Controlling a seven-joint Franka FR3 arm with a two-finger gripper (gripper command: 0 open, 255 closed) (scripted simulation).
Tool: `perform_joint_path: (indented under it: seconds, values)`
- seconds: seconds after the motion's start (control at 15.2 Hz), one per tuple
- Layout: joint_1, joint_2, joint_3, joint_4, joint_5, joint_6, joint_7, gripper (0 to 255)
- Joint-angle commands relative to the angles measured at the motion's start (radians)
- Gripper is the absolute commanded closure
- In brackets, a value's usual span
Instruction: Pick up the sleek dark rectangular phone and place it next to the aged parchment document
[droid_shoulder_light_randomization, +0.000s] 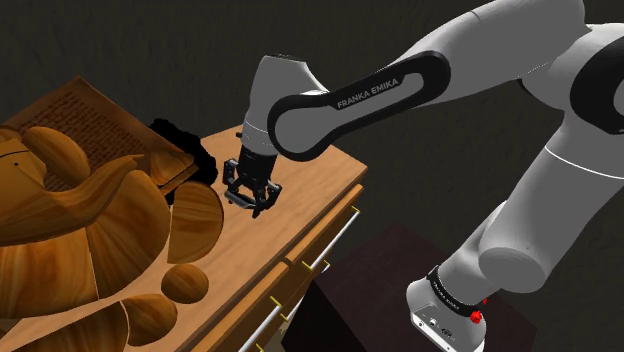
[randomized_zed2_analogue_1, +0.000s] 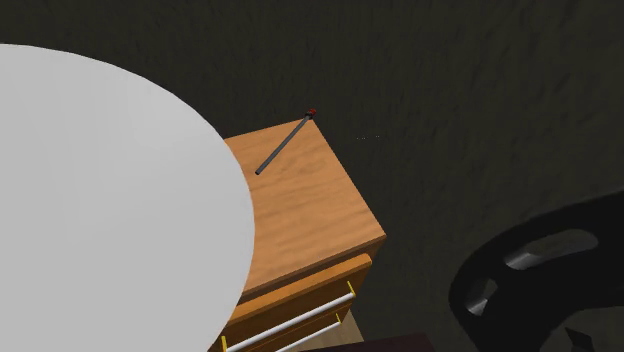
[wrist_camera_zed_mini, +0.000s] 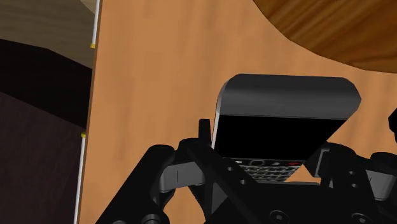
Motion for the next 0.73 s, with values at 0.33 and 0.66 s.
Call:
perform_joint_path:
  seconds: [0.33,0.66]
  values:
    - [-0.001,0.004,-0.002,-0.004,-0.001,0.001,0.0,0]
    - [-0.025,-0.078,-0.004,0.041,0.035,-0.122,-0.026,0]
